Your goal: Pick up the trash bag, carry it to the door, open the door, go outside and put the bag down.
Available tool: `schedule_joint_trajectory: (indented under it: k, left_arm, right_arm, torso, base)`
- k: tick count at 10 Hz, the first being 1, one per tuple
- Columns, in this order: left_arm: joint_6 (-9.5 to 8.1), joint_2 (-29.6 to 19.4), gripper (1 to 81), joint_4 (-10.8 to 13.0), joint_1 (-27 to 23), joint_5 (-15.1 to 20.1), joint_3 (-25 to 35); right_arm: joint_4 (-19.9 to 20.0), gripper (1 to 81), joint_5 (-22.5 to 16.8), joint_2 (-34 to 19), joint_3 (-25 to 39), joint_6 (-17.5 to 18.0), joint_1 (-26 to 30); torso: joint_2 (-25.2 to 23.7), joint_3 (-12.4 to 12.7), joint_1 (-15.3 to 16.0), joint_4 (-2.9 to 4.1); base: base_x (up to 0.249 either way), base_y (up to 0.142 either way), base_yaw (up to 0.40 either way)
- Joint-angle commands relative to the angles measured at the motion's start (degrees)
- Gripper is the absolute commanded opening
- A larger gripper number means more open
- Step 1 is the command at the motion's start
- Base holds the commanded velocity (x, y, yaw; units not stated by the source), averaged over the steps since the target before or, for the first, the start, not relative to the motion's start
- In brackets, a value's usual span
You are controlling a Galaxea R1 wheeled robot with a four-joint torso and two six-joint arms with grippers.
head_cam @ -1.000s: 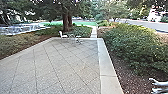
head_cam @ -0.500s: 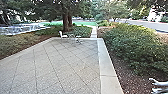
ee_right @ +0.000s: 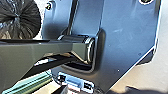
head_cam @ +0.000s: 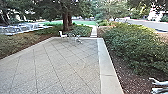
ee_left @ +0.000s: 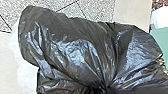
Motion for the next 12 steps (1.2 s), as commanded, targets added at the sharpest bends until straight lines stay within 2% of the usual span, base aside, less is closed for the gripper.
schedule_joint_trajectory:
  k: [1,4,5,6,7,8,9,10,11,12]
  left_arm:
    - [-0.16,-4.8,1.0,-5.9,-9.8,8.2,-0.5]
    - [-0.25,-6.4,1.0,-8.5,-13.8,9.0,-0.5]
    - [-0.25,-6.8,1.0,-9.2,-14.9,9.4,-0.5]
    - [-0.25,-7.4,1.0,-10.4,-16.3,10.5,-0.5]
    - [-0.25,-7.7,1.0,-11.2,-17.8,11.4,-0.5]
    - [-0.34,-7.7,1.0,-11.7,-19.2,11.4,-0.9]
    - [-0.42,-7.5,1.0,-12.3,-20.3,11.7,-1.4]
    - [-0.42,-7.1,1.0,-12.7,-21.3,12.8,-2.8]
    - [-0.42,-6.7,1.0,-13.4,-22.2,14.0,-4.5]
    - [-0.42,-6.0,1.0,-13.9,-23.2,14.9,-6.9]
  right_arm:
    - [0.2,81.1,-3.3,-0.7,0.8,0.0,1.5]
    - [0.2,81.1,-3.3,-0.7,0.8,-0.1,1.5]
    - [0.2,81.1,-3.3,-0.6,0.9,-0.1,1.4]
    - [0.3,81.1,-3.4,-0.5,0.8,-0.1,1.4]
    - [0.3,81.1,-3.4,-0.4,1.0,-0.1,1.4]
    - [0.3,81.1,-3.4,-0.3,1.0,-0.1,1.4]
    - [0.1,81.1,-3.4,-0.2,0.9,-0.1,1.3]
    - [0.1,81.1,-3.4,-0.1,0.8,-0.1,1.3]
    - [0.0,81.1,-3.4,-0.1,0.8,-0.1,1.3]
    - [-0.1,81.1,-3.4,0.0,0.8,-0.1,1.3]
  torso:
    - [0.0,-5.3,0.0,0.0]
    - [0.0,-10.4,0.0,0.0]
    - [0.0,-7.0,0.0,0.0]
    - [0.0,-8.9,0.1,0.0]
    - [0.1,-9.6,0.1,0.0]
    - [0.1,-10.1,0.1,2.74]
    - [0.1,-12.7,0.1,4.71]
    - [0.1,-12.8,0.1,5.26]
    - [0.1,-13.4,0.1,6.54]
    - [0.1,-14.4,0.1,8.23]
  base:
    - [0.0,0.0,0.0]
    - [0.0,0.0,0.0]
    - [0.0,0.0,0.0]
    - [0.0,0.0,0.0]
    - [0.0,0.0,0.0]
    - [0.0,0.0,0.0]
    - [0.0,0.0,0.0]
    - [0.0,0.0,0.0]
    - [0.0,0.0,0.0]
    - [0.0,0.0,0.0]
